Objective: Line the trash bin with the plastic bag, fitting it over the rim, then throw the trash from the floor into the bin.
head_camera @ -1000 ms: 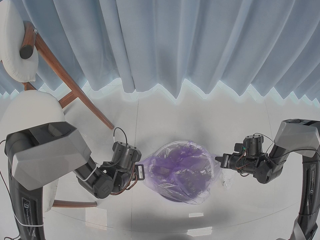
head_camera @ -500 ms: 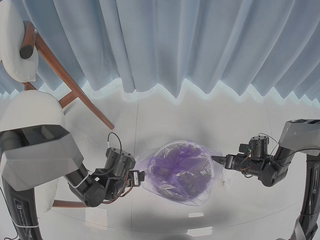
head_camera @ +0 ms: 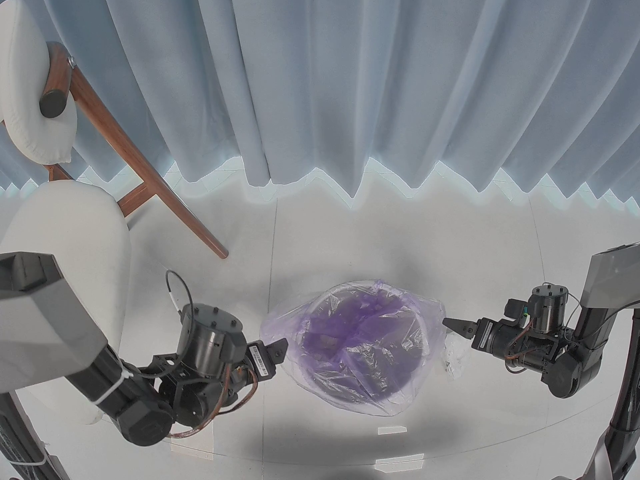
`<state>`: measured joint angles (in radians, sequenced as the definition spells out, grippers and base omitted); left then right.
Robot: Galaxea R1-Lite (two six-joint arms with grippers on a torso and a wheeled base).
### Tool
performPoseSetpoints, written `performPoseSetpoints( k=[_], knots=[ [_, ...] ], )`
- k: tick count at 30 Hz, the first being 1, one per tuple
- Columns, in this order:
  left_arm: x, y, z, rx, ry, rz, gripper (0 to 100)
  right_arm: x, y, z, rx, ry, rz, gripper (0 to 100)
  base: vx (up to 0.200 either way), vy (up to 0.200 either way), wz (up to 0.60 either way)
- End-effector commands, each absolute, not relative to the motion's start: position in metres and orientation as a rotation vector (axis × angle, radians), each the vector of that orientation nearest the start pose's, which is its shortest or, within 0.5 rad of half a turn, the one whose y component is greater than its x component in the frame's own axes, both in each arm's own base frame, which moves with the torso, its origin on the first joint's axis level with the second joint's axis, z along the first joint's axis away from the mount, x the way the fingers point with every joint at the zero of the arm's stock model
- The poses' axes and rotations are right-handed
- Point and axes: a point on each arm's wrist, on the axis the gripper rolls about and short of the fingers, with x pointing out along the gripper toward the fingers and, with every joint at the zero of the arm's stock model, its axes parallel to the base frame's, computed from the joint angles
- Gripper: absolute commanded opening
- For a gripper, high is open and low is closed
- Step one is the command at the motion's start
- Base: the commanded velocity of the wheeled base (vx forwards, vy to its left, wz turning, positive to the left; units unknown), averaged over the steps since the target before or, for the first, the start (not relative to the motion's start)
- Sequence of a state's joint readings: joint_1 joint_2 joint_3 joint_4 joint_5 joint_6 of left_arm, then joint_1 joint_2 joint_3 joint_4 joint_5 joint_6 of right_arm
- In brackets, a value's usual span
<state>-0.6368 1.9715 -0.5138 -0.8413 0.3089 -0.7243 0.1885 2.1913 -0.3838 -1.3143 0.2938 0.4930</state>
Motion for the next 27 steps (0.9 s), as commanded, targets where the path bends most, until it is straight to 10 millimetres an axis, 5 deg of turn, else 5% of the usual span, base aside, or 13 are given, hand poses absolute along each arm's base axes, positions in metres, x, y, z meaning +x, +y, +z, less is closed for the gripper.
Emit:
performPoseSetpoints(
  k=[1,16,27],
  knots=[
    [0.185,-0.205,0.039,-0.542,0.769,-0.192,100,0.261,0.071,0.015,0.653,0.67,0.293,100,0.0,0.0,0.0],
    [0.192,-0.214,0.035,-0.574,0.761,-0.186,100,0.255,0.083,0.013,0.696,0.637,0.299,100,-0.16,0.0,0.0],
    [0.233,-0.235,0.042,-0.663,0.645,-0.164,100,0.28,0.094,-0.001,0.744,0.617,0.308,100,-0.036,0.0,0.0]
  ],
)
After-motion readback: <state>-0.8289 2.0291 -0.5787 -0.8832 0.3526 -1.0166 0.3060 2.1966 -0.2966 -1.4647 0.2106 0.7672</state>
